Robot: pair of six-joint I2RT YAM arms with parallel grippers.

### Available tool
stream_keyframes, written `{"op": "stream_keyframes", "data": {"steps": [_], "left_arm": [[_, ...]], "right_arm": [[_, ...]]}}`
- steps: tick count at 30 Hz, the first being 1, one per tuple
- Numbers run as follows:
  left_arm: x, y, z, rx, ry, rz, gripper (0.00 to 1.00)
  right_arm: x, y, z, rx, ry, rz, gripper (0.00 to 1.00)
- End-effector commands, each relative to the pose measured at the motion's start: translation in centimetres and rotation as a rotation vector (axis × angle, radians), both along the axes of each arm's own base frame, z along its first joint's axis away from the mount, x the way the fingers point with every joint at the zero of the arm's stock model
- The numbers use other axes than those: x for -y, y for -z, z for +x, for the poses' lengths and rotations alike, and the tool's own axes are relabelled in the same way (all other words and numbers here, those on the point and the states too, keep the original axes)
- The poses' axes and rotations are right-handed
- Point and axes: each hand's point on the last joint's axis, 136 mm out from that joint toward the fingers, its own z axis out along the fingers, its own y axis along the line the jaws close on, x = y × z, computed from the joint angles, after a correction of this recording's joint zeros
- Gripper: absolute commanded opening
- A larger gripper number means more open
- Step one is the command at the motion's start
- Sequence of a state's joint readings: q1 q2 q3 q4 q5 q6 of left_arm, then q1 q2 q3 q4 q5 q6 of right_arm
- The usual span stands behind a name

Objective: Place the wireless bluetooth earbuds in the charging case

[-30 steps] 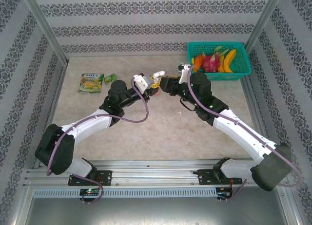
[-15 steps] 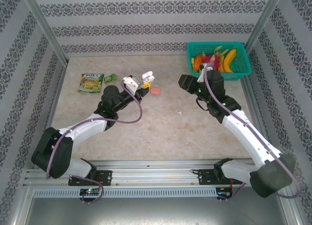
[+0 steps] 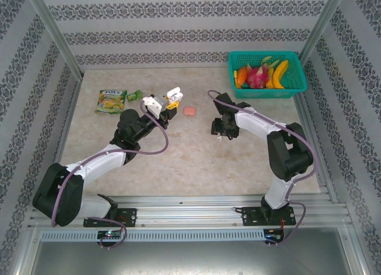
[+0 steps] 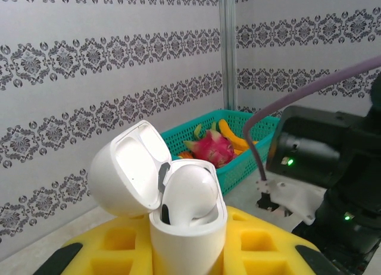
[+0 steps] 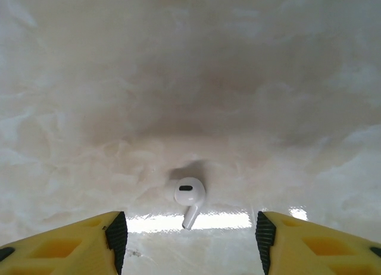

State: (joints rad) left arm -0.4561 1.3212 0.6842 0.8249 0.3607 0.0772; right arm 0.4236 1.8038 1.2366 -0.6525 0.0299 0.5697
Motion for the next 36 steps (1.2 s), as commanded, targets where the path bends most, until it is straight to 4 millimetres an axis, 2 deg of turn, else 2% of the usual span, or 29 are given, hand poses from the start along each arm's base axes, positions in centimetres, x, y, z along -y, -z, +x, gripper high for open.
{"op": "stream_keyframes", "data": {"steps": [1, 7, 16, 22, 26, 31, 36], "left_arm": [[-0.9, -2.2, -0.4, 0.067, -0.016, -0.055, 0.0], [-0.9, -1.6, -0.2, 0.061, -0.018, -0.065, 0.0], [-1.3, -0.9, 0.1, 0.051, -0.023, -0.076, 0.0], [-1.4, -0.6, 0.3, 0.043, -0.026, -0.079, 0.0], [-1.4, -0.6, 0.3, 0.044, -0.023, -0.081, 0.0], [-1.3, -0.7, 0.3, 0.036, -0.015, -0.083, 0.0], [-1.1, -0.9, 0.2, 0.032, -0.002, -0.082, 0.0]], "right_arm": [[-0.1, 0.6, 0.0, -0.03, -0.014, -0.046, 0.59], [-0.6, 2.4, 0.4, -0.063, -0.012, -0.085, 0.54], [-0.3, 4.7, -0.2, -0.108, 0.0, -0.142, 0.47], [-0.4, 5.0, -0.7, -0.117, -0.002, -0.154, 0.43], [-0.5, 5.1, -1.0, -0.116, -0.002, -0.15, 0.33], [-0.3, 5.0, -1.2, -0.104, 0.007, -0.14, 0.26], [-0.4, 3.9, -1.0, -0.054, 0.003, -0.112, 0.23]]}}
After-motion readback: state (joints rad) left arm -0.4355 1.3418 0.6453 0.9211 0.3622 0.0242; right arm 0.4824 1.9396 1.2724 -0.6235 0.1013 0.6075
